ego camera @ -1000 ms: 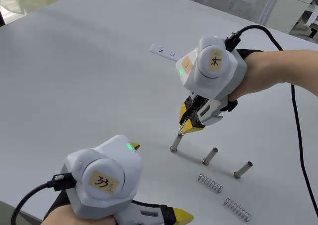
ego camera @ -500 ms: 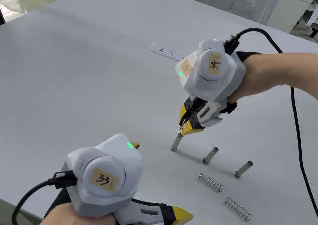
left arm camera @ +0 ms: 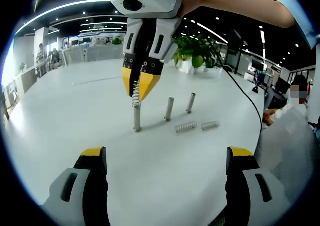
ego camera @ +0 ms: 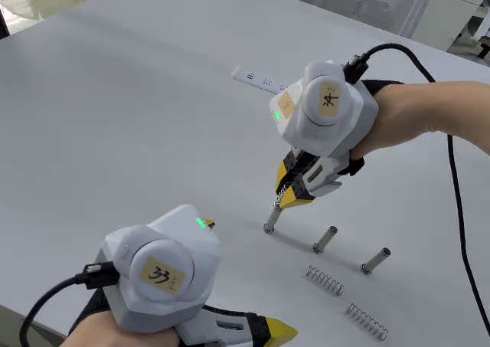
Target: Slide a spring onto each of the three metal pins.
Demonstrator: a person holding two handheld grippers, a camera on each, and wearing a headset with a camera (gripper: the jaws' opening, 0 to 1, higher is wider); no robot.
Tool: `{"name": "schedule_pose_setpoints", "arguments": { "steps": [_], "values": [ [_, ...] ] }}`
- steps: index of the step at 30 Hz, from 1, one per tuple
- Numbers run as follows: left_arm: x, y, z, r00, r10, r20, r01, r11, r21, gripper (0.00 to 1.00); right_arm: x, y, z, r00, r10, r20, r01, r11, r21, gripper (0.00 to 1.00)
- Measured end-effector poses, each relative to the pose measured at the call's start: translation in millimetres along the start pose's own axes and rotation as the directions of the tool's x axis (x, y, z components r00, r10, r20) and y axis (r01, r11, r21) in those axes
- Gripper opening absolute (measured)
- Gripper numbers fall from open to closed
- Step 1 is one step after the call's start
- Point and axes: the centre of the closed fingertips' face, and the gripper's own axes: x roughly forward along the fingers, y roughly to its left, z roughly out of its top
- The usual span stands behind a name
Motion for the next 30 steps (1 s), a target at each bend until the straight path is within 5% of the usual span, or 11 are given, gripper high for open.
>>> {"name": "schedule_pose_setpoints", "arguments": {
  "steps": [9, 30],
  "values": [
    [0.1, -0.2, -0.4, 1.0000, -0.001, -0.003, 0.001, 1.000, -0.003, 0.99, 2.7, 1.3, -1.7, 1.0000, 0.002, -0.006, -0.002, 1.000, -0.005, 0.07],
    [1.1, 1.8, -0.3, 1.0000, 0.005, -0.006, -0.005, 1.000, -0.010, 0.98, 37.7, 5.2, -8.2, 0.9980, 0.016, -0.061, -0.019, 0.999, -0.049, 0.08]
  ]
}}
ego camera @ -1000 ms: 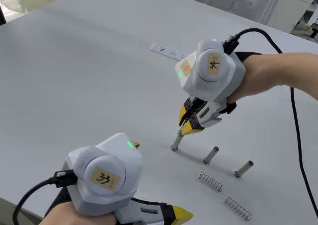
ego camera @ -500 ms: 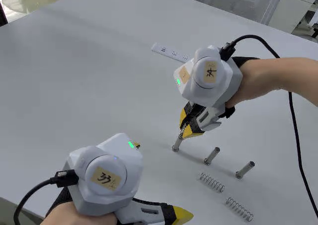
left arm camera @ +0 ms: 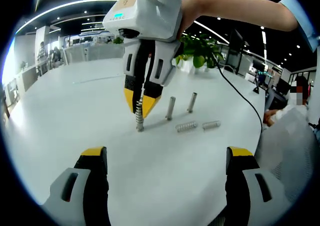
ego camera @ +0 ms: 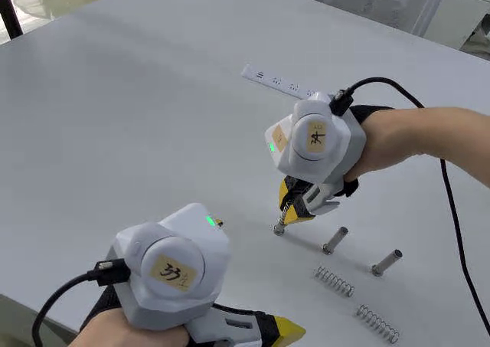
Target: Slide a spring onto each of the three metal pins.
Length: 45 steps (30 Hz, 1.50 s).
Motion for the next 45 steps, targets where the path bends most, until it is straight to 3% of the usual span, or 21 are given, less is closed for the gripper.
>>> {"name": "schedule_pose_setpoints", "arguments": {
  "steps": [29, 32, 39, 45],
  "values": [
    [2.6, -1.4, -2.9, 0.9999, -0.007, -0.013, 0.008, 1.000, 0.007, 0.98, 20.5, 3.3, -3.0, 1.0000, 0.006, -0.004, -0.005, 1.000, 0.015, 0.11],
    [2.1, -0.5, -2.5, 0.9999, -0.005, -0.010, 0.005, 1.000, 0.004, 0.98, 21.8, 3.8, -2.5, 1.0000, 0.004, 0.005, -0.004, 1.000, 0.025, 0.19],
    [1.6, -0.2, -2.1, 1.0000, -0.004, -0.008, 0.004, 1.000, 0.005, 0.98, 20.5, 0.4, -2.2, 0.9992, -0.033, 0.021, 0.032, 0.999, 0.040, 0.49],
    [-0.4, 2.7, 1.0, 1.0000, -0.003, 0.010, 0.003, 1.000, -0.028, 0.98, 15.8, -2.0, 1.7, 0.9949, -0.075, 0.067, 0.070, 0.995, 0.069, 0.76]
  ]
}}
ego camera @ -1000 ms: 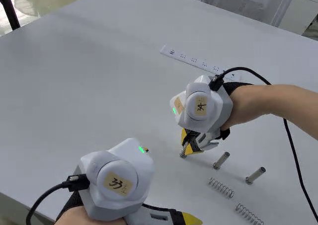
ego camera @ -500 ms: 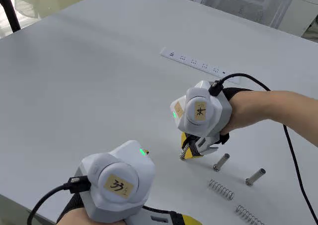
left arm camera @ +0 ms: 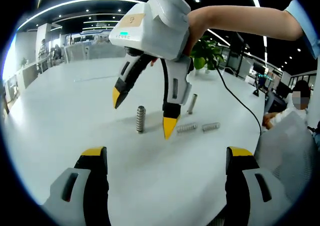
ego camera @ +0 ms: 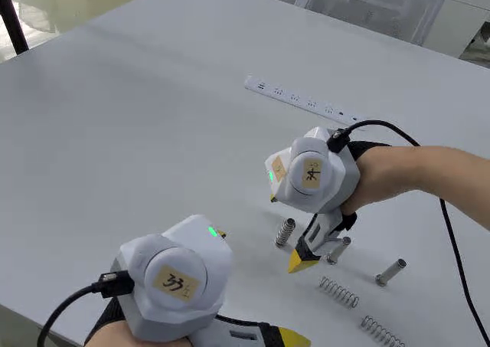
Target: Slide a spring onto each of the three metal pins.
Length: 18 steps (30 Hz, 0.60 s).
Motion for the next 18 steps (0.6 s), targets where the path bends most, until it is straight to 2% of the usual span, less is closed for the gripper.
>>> {"name": "schedule_pose_setpoints", "arguments": {
  "steps": [3, 9, 10, 18],
  "values": [
    [-0.3, 1.9, 0.7, 1.0000, 0.005, 0.003, -0.005, 1.000, -0.004, 0.98, -2.2, 2.5, 1.6, 0.9998, -0.001, 0.022, 0.000, 1.000, 0.024, 0.87],
    [-1.1, 1.6, 2.4, 1.0000, 0.003, 0.006, -0.003, 1.000, -0.010, 0.98, -5.9, 8.7, -1.3, 0.9990, -0.011, 0.042, 0.009, 0.999, 0.050, 0.97],
    [-1.2, 1.3, 2.5, 1.0000, 0.001, 0.005, -0.001, 1.000, -0.008, 0.98, -6.8, 8.1, -1.5, 0.9983, -0.026, 0.052, 0.023, 0.998, 0.058, 0.99],
    [-3.8, 2.9, 2.0, 0.9999, -0.004, -0.009, 0.004, 1.000, 0.008, 0.98, -15.9, 11.3, -10.8, 0.9964, -0.057, 0.063, 0.051, 0.993, 0.103, 0.99]
  ]
}}
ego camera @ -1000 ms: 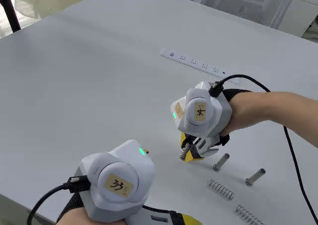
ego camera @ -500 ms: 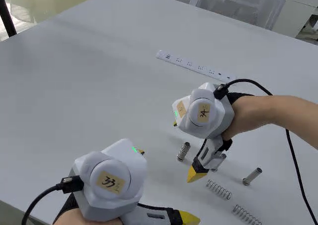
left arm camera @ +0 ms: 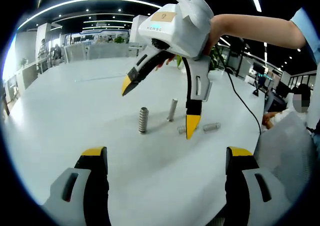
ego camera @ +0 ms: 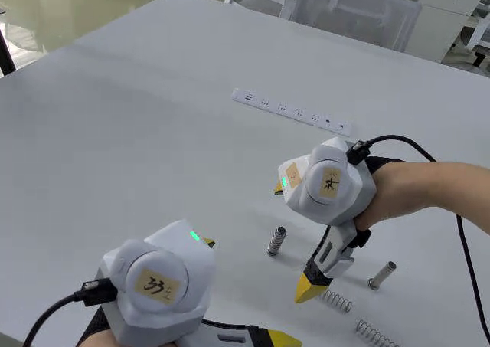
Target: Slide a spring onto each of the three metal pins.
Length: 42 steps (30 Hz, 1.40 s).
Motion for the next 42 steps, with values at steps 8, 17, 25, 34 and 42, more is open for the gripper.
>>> {"name": "schedule_pose_setpoints", "arguments": {
  "steps": [8, 17, 25, 34, 42],
  "values": [
    [-3.1, 7.8, 2.0, 1.0000, 0.003, -0.003, -0.003, 1.000, -0.001, 0.98, -10.8, 3.3, -0.1, 0.9969, -0.039, 0.069, 0.035, 0.997, 0.066, 0.99],
    [-0.4, 13.2, 4.6, 0.9997, -0.012, -0.020, 0.013, 0.999, 0.037, 0.97, -33.8, 6.1, -3.7, 0.9804, -0.119, 0.157, 0.091, 0.981, 0.173, 0.99],
    [2.0, 14.5, 9.0, 0.9993, -0.029, -0.023, 0.030, 0.998, 0.063, 0.97, -47.2, 19.7, -20.2, 0.9639, -0.185, 0.192, 0.129, 0.953, 0.273, 0.99],
    [4.0, 15.7, 15.5, 0.9992, -0.036, -0.016, 0.038, 0.996, 0.082, 0.97, -60.8, 42.2, -46.2, 0.9427, -0.258, 0.212, 0.155, 0.900, 0.407, 0.99],
    [7.1, 15.5, 18.8, 0.9987, -0.046, -0.021, 0.048, 0.994, 0.098, 0.96, -69.8, 63.2, -65.9, 0.9224, -0.319, 0.218, 0.175, 0.847, 0.502, 0.99]
  ]
}}
